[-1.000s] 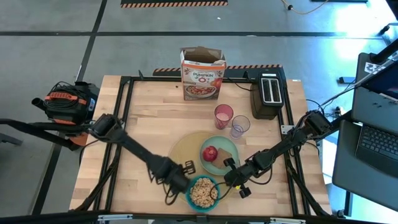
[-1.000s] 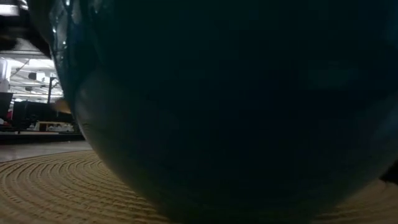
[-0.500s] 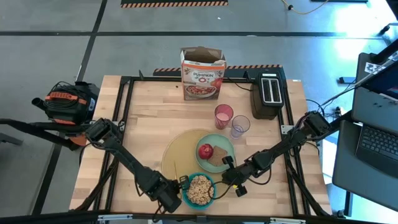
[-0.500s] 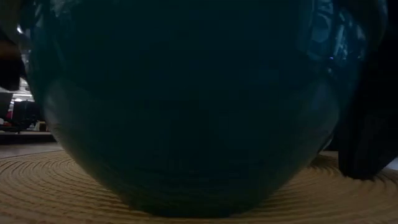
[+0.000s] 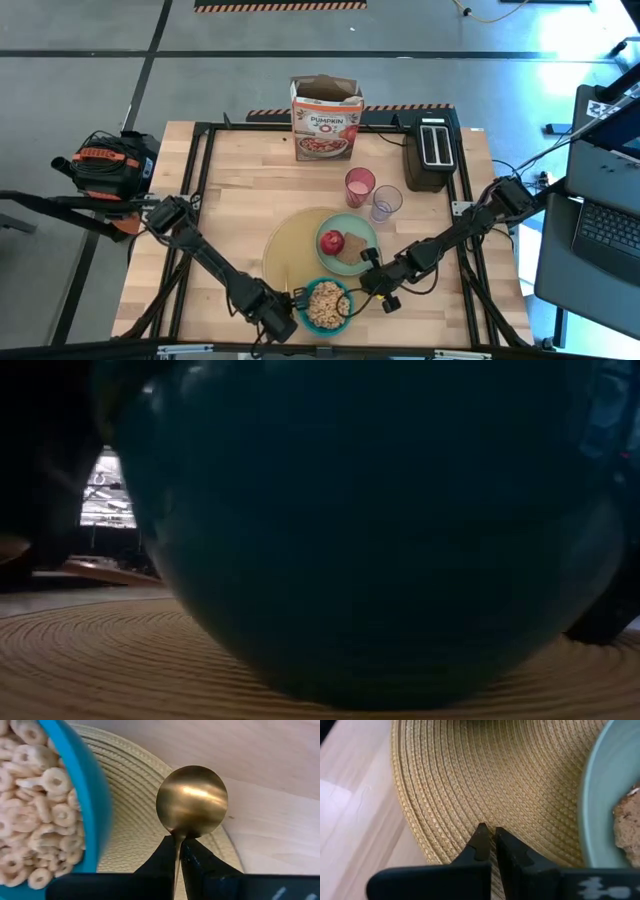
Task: Arrange a breakfast setting
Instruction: Put the spoon on the brown table mat to the left side of the blue bowl
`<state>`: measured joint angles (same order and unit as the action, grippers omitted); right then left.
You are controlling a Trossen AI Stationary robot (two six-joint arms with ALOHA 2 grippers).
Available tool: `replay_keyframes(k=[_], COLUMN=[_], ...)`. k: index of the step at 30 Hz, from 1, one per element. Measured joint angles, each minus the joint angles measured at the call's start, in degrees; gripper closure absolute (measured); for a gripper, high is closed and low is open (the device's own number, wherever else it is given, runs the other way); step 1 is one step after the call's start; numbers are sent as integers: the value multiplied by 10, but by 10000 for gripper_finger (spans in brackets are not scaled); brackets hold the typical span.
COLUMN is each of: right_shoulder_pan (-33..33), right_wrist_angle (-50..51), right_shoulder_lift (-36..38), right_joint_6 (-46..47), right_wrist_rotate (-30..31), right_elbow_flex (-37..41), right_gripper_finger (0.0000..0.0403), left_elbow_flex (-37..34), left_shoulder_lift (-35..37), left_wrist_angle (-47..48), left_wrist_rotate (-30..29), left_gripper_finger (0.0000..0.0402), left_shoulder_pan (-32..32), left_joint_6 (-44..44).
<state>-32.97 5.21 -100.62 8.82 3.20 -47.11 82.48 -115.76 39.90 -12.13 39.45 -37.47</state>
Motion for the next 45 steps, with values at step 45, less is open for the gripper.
replay_keyframes(k=[45], right_shoulder_pan=[-9], right_wrist_angle=[19], right_shoulder_lift=[129], right_joint_6=[-43], right_wrist_rotate=[53], right_elbow_flex=[0], right_gripper_finger=[395], left_elbow_flex=[1], left_shoulder_lift=[-46], left_wrist_angle=[-75], left_wrist_rotate=[24], left_gripper_finger=[371], left_shoulder_pan=[-26], left_joint_6=[-35])
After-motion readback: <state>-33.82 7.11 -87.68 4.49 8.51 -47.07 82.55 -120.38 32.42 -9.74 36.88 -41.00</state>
